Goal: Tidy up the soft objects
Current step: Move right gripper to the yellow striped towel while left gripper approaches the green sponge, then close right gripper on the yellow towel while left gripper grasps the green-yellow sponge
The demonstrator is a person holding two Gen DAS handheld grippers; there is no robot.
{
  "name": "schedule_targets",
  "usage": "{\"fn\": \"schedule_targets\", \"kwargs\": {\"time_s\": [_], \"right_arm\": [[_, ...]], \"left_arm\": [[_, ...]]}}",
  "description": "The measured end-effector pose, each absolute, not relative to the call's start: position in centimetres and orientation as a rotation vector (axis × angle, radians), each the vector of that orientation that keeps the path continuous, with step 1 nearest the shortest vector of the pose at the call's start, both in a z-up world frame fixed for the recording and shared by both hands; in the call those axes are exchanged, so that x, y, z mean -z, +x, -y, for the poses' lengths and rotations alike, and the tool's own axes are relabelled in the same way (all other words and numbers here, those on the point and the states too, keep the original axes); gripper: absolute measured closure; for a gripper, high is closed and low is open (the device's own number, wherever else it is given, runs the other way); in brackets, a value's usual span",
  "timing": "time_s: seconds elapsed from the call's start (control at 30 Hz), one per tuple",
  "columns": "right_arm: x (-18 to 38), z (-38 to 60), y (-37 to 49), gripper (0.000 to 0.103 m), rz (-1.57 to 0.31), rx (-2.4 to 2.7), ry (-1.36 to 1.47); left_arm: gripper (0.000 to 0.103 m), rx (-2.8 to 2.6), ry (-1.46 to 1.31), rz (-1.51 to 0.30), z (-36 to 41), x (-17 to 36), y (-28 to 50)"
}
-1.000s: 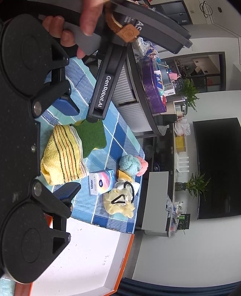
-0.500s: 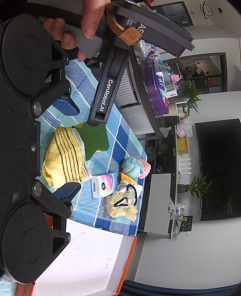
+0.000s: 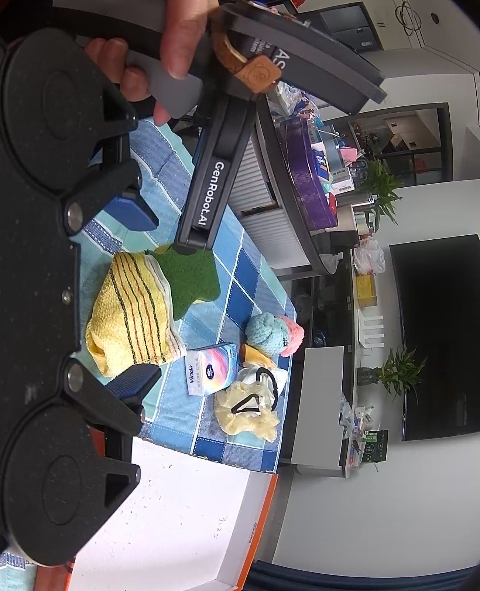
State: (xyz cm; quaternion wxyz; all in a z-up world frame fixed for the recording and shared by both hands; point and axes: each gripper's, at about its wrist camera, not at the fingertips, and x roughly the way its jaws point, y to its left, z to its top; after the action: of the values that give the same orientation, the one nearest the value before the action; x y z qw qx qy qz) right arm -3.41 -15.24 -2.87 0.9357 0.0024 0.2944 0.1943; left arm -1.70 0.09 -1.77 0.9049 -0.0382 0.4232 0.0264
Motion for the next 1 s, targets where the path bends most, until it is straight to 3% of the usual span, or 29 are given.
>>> {"fn": "schedule_targets", "kwargs": {"time_s": [0.67,0.7,0.73,0.8,1.0], "right_arm": [[6.2,14.3,-0.9,0.012,-0.690,-0.370,-0.055],[6.5,14.5,-0.8,0.019,-0.699,-0.387,-0.033],[6.6,14.6,-0.7,0.039,-0.717,-0.395,-0.012],[6.8,14.8,-0.7,0.059,-0.738,-0.391,-0.011],[6.4,15.8,-0.9,0.077,-0.715,-0.402,0.027]], "left_arm": [[0.000,-0.077,-0.178,-0.915,-0.4,2.8,0.9],[0.000,-0.076,-0.189,-0.922,-0.2,2.9,1.2],[0.000,-0.079,-0.196,-0.925,0.0,3.1,1.5],[0.000,-0.094,-0.207,-0.929,0.4,3.3,2.0],[0.000,-0.188,-0.215,-0.931,1.3,4.0,4.0]]}}
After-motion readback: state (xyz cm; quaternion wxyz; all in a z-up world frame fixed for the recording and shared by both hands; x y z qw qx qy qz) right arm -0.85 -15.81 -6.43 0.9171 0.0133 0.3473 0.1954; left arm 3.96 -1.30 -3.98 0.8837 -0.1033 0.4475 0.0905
